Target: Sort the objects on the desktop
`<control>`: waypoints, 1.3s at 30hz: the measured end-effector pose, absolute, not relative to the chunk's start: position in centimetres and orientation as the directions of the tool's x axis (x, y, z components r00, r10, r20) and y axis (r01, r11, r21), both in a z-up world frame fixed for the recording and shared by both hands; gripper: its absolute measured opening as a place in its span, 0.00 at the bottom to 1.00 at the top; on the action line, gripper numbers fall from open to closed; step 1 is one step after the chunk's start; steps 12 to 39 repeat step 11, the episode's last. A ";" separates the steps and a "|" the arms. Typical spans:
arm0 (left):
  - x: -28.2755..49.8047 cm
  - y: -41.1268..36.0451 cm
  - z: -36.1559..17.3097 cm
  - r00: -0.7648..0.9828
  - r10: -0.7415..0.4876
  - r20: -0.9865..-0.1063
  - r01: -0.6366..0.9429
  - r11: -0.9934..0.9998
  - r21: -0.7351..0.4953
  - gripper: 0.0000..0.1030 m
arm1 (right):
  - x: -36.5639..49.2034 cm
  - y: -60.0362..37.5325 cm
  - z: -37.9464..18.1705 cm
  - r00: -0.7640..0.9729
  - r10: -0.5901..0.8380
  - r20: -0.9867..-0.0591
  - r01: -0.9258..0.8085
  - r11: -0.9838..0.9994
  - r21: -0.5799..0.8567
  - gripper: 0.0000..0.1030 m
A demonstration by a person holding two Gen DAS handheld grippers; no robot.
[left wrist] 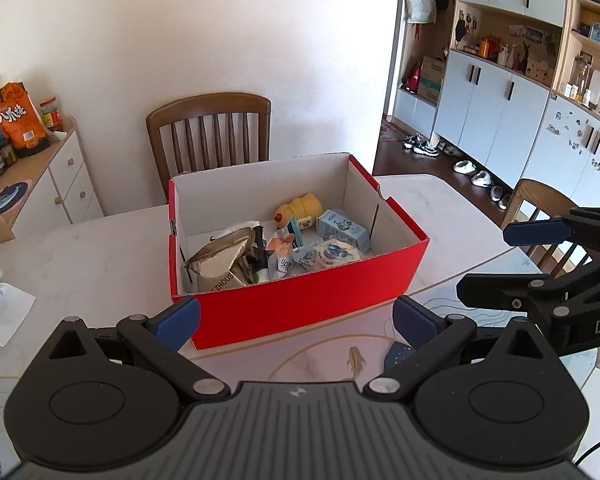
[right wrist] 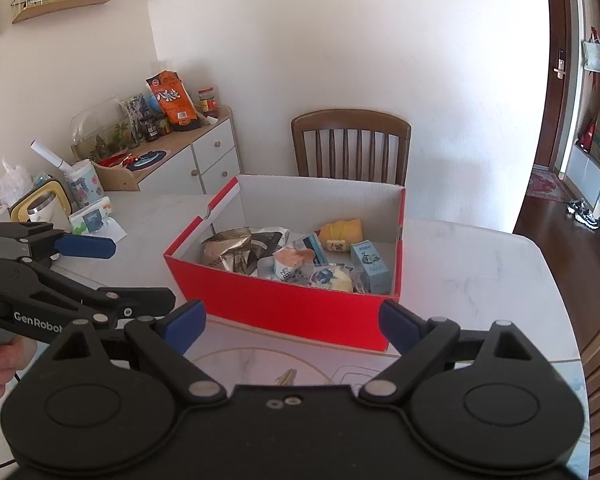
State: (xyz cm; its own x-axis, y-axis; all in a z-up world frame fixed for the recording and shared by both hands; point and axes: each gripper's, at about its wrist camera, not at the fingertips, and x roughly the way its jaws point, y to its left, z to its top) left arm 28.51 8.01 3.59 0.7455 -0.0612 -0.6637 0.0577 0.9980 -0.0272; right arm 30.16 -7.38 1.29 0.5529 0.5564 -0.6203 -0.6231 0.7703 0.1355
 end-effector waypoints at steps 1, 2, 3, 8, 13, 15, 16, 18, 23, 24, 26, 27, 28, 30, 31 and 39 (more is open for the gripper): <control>28.5 8.0 3.6 0.746 -0.061 -0.663 0.058 0.998 -0.027 1.00 | 30.2 -7.4 1.2 0.552 0.556 -0.621 -0.621 0.771 0.138 0.90; 28.5 8.1 3.6 0.746 -0.062 -0.663 0.058 0.998 -0.028 1.00 | 30.2 -7.4 1.2 0.552 0.555 -0.622 -0.620 0.773 0.139 0.90; 28.5 8.1 3.6 0.745 -0.064 -0.664 0.059 0.998 -0.030 1.00 | 30.2 -7.5 1.2 0.553 0.554 -0.623 -0.618 0.773 0.139 0.90; 28.4 7.9 3.6 0.747 -0.057 -0.662 0.053 0.998 -0.026 1.00 | 30.1 -7.5 0.9 0.550 0.552 -0.627 -0.617 0.774 0.142 0.90; 28.5 7.9 3.7 0.750 -0.052 -0.660 0.050 0.999 -0.021 1.00 | 29.9 -7.5 0.7 0.547 0.552 -0.629 -0.615 0.775 0.145 0.90; 28.5 7.9 3.7 0.750 -0.052 -0.660 0.050 0.999 -0.021 1.00 | 29.9 -7.5 0.7 0.547 0.552 -0.629 -0.615 0.775 0.145 0.90; 28.5 7.9 3.7 0.750 -0.052 -0.660 0.050 0.999 -0.021 1.00 | 29.9 -7.5 0.7 0.547 0.552 -0.629 -0.615 0.775 0.145 0.90; 28.5 7.9 3.7 0.750 -0.052 -0.660 0.050 0.999 -0.021 1.00 | 29.9 -7.5 0.7 0.547 0.552 -0.629 -0.615 0.775 0.145 0.90; 28.5 7.9 3.7 0.750 -0.052 -0.660 0.050 0.999 -0.021 1.00 | 29.9 -7.5 0.7 0.547 0.552 -0.629 -0.615 0.775 0.145 0.90; 28.5 7.9 3.7 0.750 -0.052 -0.660 0.050 0.999 -0.021 1.00 | 29.9 -7.5 0.7 0.547 0.552 -0.629 -0.615 0.775 0.145 0.90; 28.5 7.9 3.7 0.750 -0.052 -0.660 0.050 0.999 -0.021 1.00 | 29.9 -7.5 0.7 0.547 0.552 -0.629 -0.615 0.775 0.145 0.90; 28.5 7.9 3.7 0.750 -0.052 -0.660 0.050 0.999 -0.021 1.00 | 29.9 -7.5 0.7 0.547 0.552 -0.629 -0.615 0.775 0.145 0.90; 28.5 7.9 3.7 0.750 -0.052 -0.660 0.050 0.999 -0.021 1.00 | 29.9 -7.5 0.7 0.547 0.552 -0.629 -0.615 0.775 0.145 0.90; 28.5 7.9 3.7 0.750 -0.052 -0.660 0.050 0.999 -0.021 1.00 | 29.9 -7.5 0.7 0.547 0.552 -0.629 -0.615 0.775 0.145 0.90; 28.5 7.9 3.7 0.750 -0.052 -0.660 0.050 0.999 -0.021 1.00 | 29.9 -7.5 0.7 0.547 0.552 -0.629 -0.615 0.775 0.145 0.90; 28.5 7.9 3.7 0.750 -0.052 -0.660 0.050 0.999 -0.021 1.00 | 29.9 -7.5 0.7 0.547 0.552 -0.629 -0.615 0.775 0.145 0.90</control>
